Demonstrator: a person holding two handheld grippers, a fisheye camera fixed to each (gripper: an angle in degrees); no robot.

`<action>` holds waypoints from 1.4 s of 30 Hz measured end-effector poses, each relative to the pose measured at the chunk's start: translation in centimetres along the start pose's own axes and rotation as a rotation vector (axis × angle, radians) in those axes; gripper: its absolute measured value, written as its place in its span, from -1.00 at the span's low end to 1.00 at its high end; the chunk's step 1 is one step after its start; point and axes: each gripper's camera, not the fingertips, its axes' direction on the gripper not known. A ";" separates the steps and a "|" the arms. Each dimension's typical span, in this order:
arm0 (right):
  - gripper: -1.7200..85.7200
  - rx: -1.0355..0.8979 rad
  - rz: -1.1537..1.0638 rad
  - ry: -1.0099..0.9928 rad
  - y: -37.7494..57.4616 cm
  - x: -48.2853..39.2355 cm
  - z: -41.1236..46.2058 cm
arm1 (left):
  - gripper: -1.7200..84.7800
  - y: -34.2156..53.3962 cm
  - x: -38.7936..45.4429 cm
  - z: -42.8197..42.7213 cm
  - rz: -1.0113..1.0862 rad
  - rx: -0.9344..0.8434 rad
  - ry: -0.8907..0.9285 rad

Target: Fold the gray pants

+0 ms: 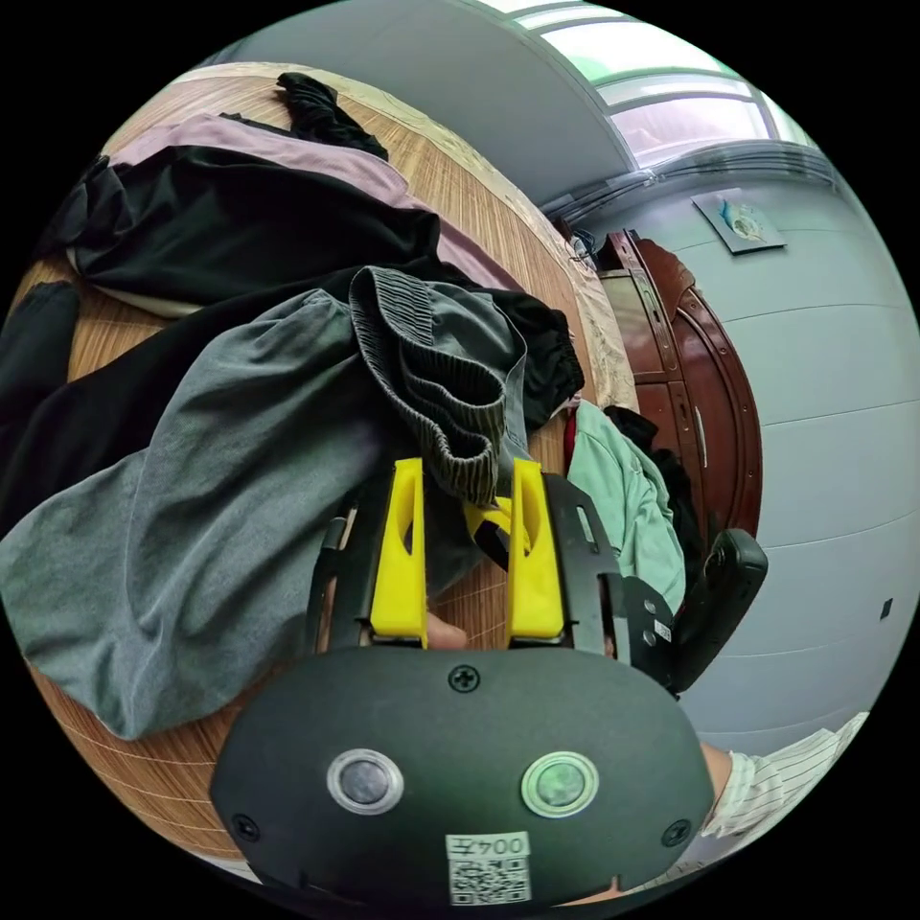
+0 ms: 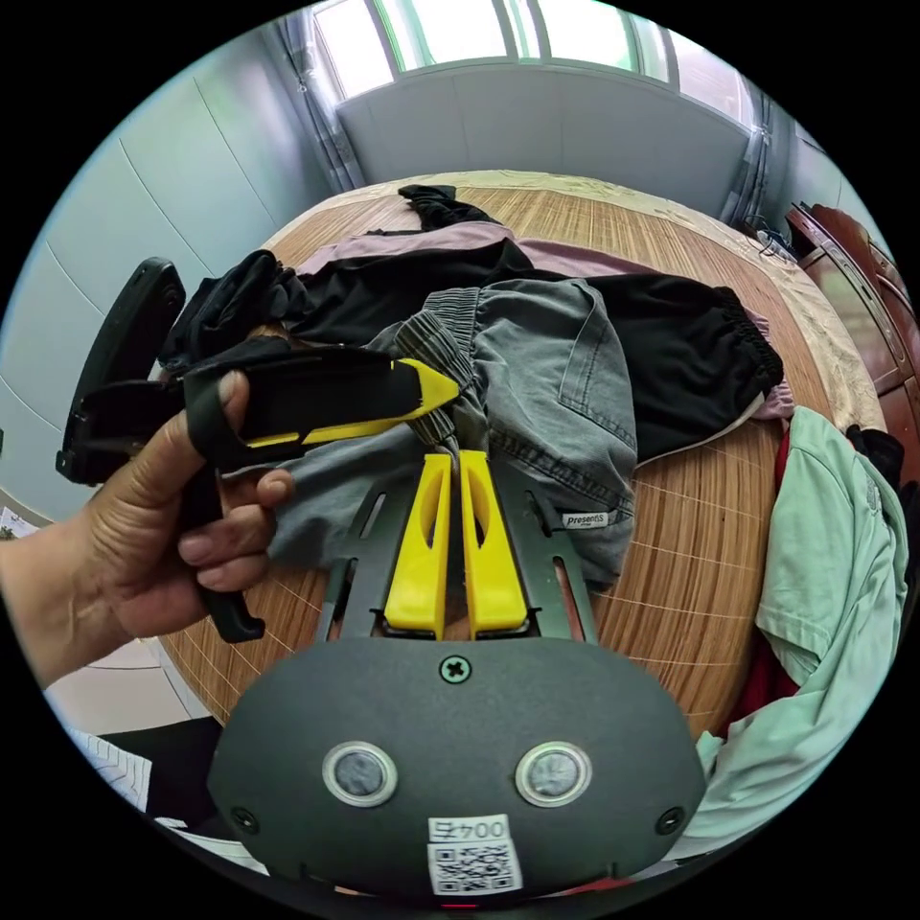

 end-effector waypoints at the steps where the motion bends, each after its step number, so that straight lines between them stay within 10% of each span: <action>1: -0.95 -0.001 0.007 -0.004 -0.2 0.0 0.2 | -0.71 0.0 0.0 0.3 0.008 0.001 0.023; 16: -0.71 0.059 0.157 -0.290 -5.6 3.9 0.6 | -0.81 1.5 2.6 0.7 0.313 -0.115 -0.004; 42: -0.80 -0.304 -0.524 -0.189 -18.9 -7.9 16.0 | -0.92 7.9 4.3 -2.0 0.332 -0.296 -0.071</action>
